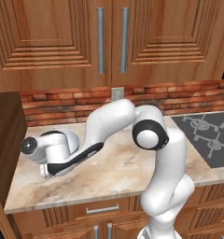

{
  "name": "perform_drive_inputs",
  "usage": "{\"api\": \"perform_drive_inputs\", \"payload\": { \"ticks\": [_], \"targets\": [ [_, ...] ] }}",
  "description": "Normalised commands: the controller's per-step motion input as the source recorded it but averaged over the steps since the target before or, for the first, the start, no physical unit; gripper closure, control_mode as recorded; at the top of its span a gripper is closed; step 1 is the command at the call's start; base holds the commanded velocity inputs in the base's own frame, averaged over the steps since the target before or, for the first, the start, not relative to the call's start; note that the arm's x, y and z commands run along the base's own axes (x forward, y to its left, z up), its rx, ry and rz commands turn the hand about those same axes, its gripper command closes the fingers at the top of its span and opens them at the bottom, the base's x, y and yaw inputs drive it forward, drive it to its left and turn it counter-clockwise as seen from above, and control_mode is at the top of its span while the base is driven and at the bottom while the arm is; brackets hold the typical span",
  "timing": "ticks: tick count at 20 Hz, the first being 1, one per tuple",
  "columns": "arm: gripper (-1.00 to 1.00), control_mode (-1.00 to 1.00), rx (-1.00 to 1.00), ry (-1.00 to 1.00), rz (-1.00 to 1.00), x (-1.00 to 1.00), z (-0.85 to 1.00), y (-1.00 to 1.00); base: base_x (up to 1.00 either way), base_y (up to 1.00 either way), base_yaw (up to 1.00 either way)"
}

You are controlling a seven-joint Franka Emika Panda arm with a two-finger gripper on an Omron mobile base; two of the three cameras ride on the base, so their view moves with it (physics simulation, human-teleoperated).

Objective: Pick the banana from the cabinet and place it in the bowl. Then pick the bowl and place it in the sink. Then turn on the sink facuet.

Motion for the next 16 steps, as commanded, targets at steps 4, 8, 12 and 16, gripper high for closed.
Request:
{"api": "perform_drive_inputs", "payload": {
  "ticks": [4,8,12,16],
  "targets": [
    [1.00,-1.00,0.00,0.00,0.01,0.00,-0.10,0.00,0.00,0.00,0.00],
    [1.00,-1.00,0.00,0.00,0.00,0.00,-0.03,0.00,0.00,0.00,0.00],
    [1.00,-1.00,0.00,0.00,0.00,0.00,0.00,-0.01,0.00,0.00,0.00],
    [1.00,-1.00,0.00,0.01,0.00,0.00,0.00,-0.03,0.00,0.00,0.00]
  ]
}}
